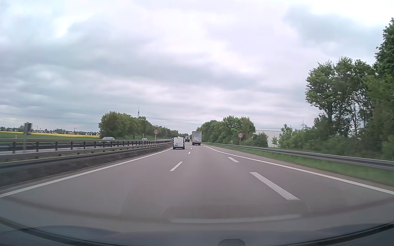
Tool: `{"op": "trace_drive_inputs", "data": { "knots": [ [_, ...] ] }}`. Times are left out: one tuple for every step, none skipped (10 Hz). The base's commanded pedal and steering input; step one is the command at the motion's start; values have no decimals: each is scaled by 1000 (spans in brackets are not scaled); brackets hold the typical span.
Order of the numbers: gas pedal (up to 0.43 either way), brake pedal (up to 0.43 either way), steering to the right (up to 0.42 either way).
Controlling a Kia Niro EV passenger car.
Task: Follow the waypoints while adhering to traffic rules and regulations
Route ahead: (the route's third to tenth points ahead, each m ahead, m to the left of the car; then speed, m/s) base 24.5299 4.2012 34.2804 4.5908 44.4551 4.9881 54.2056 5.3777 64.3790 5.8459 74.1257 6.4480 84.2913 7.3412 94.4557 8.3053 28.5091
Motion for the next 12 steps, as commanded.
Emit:
{"op": "trace_drive_inputs", "data": {
  "knots": [
    [209,0,-9],
    [209,0,-9],
    [228,0,-9],
    [248,0,-9],
    [260,0,-9],
    [260,0,-9],
    [260,0,-9],
    [260,0,-9],
    [260,0,-9],
    [260,0,-9],
    [260,0,-9],
    [260,0,-9]
  ]
}}
